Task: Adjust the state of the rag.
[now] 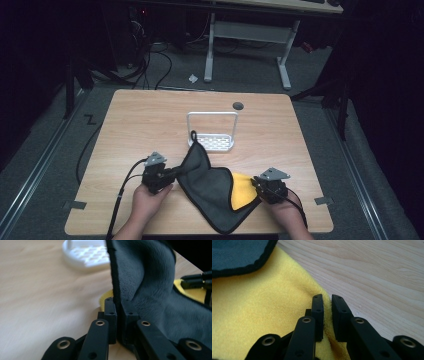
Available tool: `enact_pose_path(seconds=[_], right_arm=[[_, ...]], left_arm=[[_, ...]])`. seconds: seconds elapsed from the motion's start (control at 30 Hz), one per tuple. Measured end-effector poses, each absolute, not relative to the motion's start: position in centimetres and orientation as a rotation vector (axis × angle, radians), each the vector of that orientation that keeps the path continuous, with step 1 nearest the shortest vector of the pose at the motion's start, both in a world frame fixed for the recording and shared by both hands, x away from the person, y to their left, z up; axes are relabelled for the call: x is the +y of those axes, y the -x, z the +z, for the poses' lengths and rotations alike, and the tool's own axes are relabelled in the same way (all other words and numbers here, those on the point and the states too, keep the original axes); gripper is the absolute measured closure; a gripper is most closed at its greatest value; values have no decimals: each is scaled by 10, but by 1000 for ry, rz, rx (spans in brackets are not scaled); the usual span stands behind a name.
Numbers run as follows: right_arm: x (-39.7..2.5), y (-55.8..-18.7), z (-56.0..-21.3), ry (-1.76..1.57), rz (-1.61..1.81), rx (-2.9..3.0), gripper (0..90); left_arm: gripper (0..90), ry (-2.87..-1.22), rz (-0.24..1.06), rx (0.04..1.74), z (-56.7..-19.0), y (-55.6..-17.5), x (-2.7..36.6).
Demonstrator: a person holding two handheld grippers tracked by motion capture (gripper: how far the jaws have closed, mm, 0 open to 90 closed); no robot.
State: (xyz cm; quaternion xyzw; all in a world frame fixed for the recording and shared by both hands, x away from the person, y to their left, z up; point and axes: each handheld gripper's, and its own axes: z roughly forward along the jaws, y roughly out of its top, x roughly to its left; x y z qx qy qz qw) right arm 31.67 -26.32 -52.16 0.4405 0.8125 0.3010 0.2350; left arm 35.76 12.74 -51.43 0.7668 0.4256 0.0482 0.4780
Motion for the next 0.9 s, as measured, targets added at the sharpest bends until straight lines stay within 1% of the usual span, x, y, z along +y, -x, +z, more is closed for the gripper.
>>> enact_pose_path(seconds=[0.13,0.2,0.23,0.3,0.37,0.43,0.5,0.6,0.7,0.73,0.83,0.9], right_arm=[[-261,-318,-522,-1206,822,2228,815],[-261,-319,-522,-1204,820,2228,814],[-261,-321,-522,-1201,816,2219,809],[-262,-322,-522,-1207,811,2211,793],[-264,-324,-522,-1222,814,2203,749],[-266,-322,-520,-1218,823,2185,677],[-268,-319,-516,-1217,822,2152,645],[-274,-310,-506,-1225,866,2093,622],[-277,-300,-501,-1217,879,2072,614],[-278,-295,-501,-1220,888,2070,614],[-283,-283,-500,-1221,905,2078,616],[-284,-276,-501,-1225,907,2091,628]], left_arm=[[826,-1904,102,1079,-529,-342,145],[806,-1914,92,1084,-531,-339,146],[785,-1958,89,1082,-534,-333,143],[750,-1982,97,1070,-535,-325,140],[716,-1995,134,1063,-531,-319,139],[693,-1974,167,1052,-524,-316,141],[670,-1940,218,1027,-512,-314,143],[635,-1894,262,997,-493,-322,140],[590,-1880,275,967,-485,-327,135],[570,-1854,275,923,-477,-334,125],[511,-1882,273,892,-474,-350,106],[475,-1940,261,879,-478,-365,90]])
